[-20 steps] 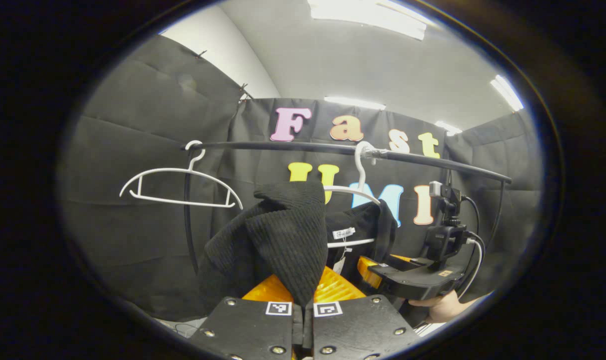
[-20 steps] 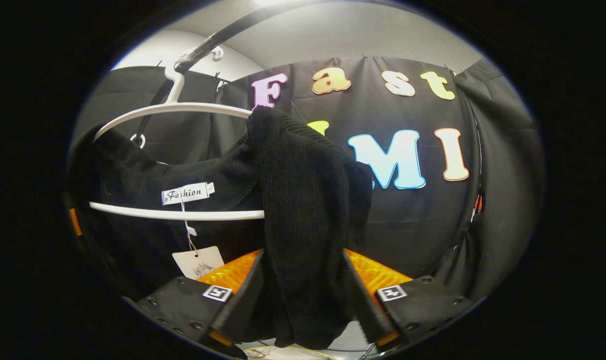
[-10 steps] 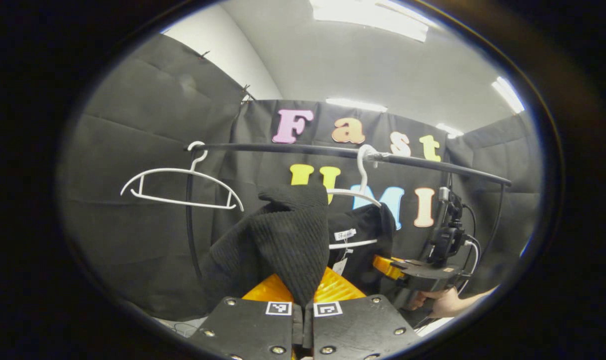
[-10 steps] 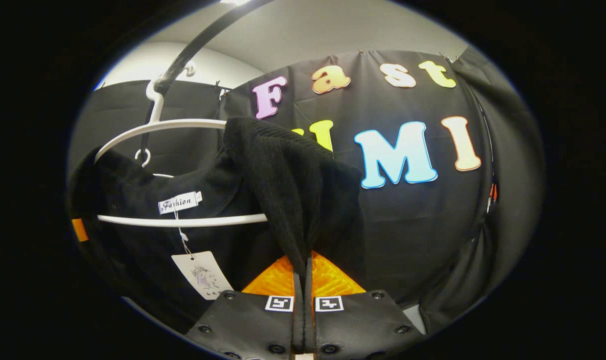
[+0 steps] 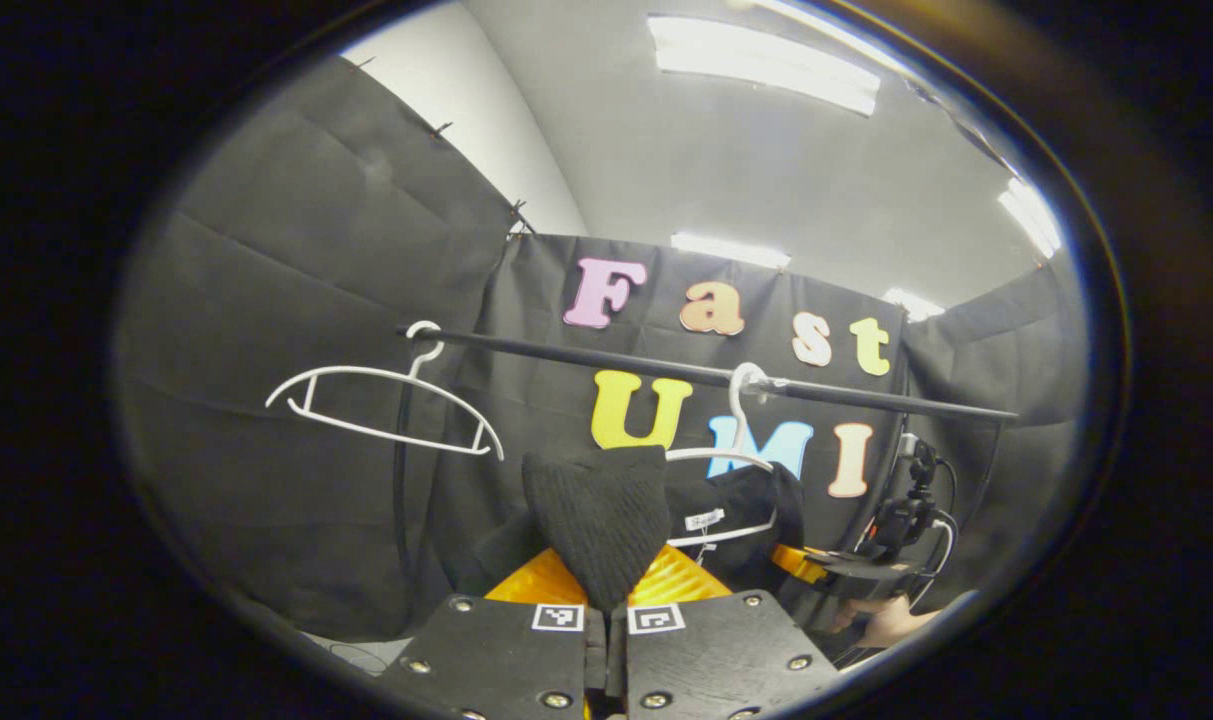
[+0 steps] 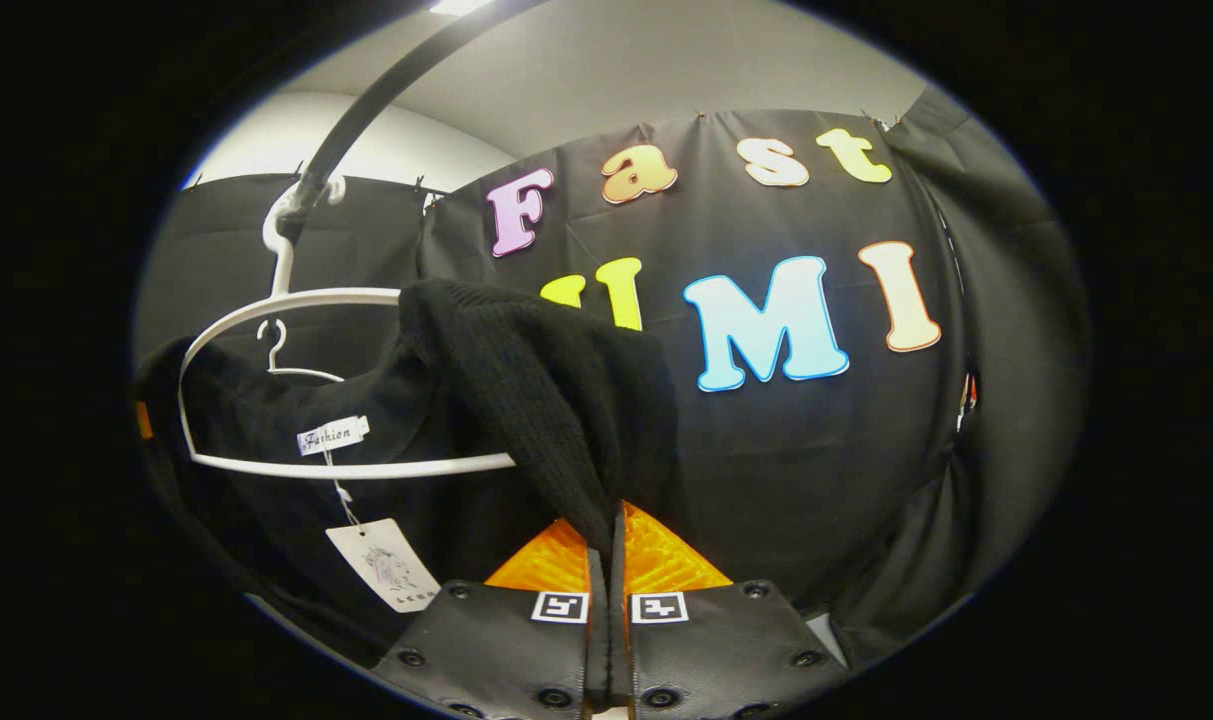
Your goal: Grasp the clothes on the hanger with both hands and then place them into the laundry hamper below.
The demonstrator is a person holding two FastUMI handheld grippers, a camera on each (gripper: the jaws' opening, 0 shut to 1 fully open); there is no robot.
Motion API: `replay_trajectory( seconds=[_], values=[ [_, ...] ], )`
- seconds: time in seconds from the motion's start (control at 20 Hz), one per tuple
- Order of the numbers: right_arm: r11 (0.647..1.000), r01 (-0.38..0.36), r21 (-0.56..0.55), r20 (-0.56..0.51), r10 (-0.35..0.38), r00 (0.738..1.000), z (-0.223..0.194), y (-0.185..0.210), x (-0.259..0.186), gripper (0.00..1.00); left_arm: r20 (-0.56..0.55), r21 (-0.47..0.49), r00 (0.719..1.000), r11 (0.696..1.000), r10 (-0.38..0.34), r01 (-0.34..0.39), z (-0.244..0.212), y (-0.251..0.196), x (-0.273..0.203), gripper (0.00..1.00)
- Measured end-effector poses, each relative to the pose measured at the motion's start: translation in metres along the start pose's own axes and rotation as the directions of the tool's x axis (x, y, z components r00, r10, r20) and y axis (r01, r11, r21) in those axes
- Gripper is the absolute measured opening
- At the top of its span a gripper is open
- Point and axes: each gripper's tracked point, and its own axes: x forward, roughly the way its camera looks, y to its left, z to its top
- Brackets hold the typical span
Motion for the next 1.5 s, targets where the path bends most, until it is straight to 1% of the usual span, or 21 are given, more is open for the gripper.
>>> replay_trajectory(
  seconds=[0.1, 0.15, 0.2, 0.35, 0.55, 0.6, 0.65, 0.7, 0.8, 1.0, 1.2, 1.35, 1.45, 1.5],
  values=[
    [1.0, 0.023, 0.0, 0.018, -0.023, 1.0, 0.007, -0.01, -0.003, 0.02, 0.013, -0.01, 1.0, 1.0, 0.014, -0.013, 0.009, 0.01, 0.0, 0.01],
    [0.999, 0.034, 0.002, 0.026, -0.034, 0.999, 0.011, -0.014, -0.003, 0.0, 0.023, -0.014, 1.0, 1.0, 0.017, -0.017, 0.014, 0.015, -0.001, 0.01],
    [0.999, 0.047, 0.005, 0.036, -0.047, 0.998, 0.015, -0.018, -0.002, 0.02, 0.035, -0.013, 0.999, 1.0, 0.024, -0.024, 0.021, 0.021, -0.003, 0.01],
    [0.997, 0.081, 0.011, 0.067, -0.082, 0.994, 0.028, -0.032, 0.006, 0.02, 0.058, 0.007, 0.997, 0.999, 0.047, -0.048, 0.035, 0.042, -0.008, 0.01],
    [0.993, 0.119, 0.002, 0.122, -0.118, 0.985, 0.047, -0.045, 0.014, 0.02, 0.067, -0.007, 0.995, 0.997, 0.075, -0.074, 0.04, 0.059, -0.004, 0.01],
    [0.992, 0.125, -0.003, 0.135, -0.123, 0.983, 0.049, -0.047, 0.016, 0.0, 0.066, -0.015, 0.995, 0.997, 0.08, -0.08, 0.04, 0.065, -0.003, 0.01],
    [0.992, 0.129, -0.008, 0.141, -0.127, 0.982, 0.048, -0.047, 0.019, 0.02, 0.061, -0.023, 0.994, 0.996, 0.087, -0.085, 0.038, 0.069, -0.002, 0.01],
    [0.991, 0.131, -0.01, 0.139, -0.129, 0.982, 0.045, -0.048, 0.023, 0.0, 0.055, -0.032, 0.994, 0.995, 0.092, -0.091, 0.034, 0.074, -0.003, 0.01],
    [0.99, 0.138, -0.02, 0.138, -0.134, 0.981, 0.043, -0.048, 0.029, 0.02, 0.041, -0.053, 0.994, 0.994, 0.1, -0.098, 0.028, 0.08, -0.005, 0.01],
    [0.99, 0.139, -0.004, 0.155, -0.137, 0.978, 0.046, -0.05, 0.037, 0.01, 0.008, -0.058, 0.989, 0.988, 0.145, -0.145, 0.012, 0.094, -0.005, 0.01],
    [0.987, 0.16, -0.017, 0.215, -0.152, 0.965, 0.077, -0.057, 0.033, 0.01, 0.028, -0.031, 0.988, 0.989, 0.149, -0.148, 0.019, 0.095, -0.007, 0.01],
    [0.987, 0.157, -0.04, 0.21, -0.146, 0.967, 0.065, -0.057, 0.037, 0.02, 0.055, -0.017, 0.987, 0.989, 0.148, -0.148, 0.032, 0.099, -0.01, 0.01],
    [0.986, 0.165, -0.014, 0.221, -0.158, 0.962, 0.065, -0.061, 0.038, 0.0, 0.065, -0.006, 0.987, 0.989, 0.146, -0.146, 0.03, 0.101, -0.001, 0.01],
    [0.984, 0.176, 0.009, 0.217, -0.174, 0.961, 0.063, -0.066, 0.039, 0.02, 0.062, -0.017, 0.988, 0.989, 0.145, -0.144, 0.028, 0.103, 0.0, 0.01]
  ],
)
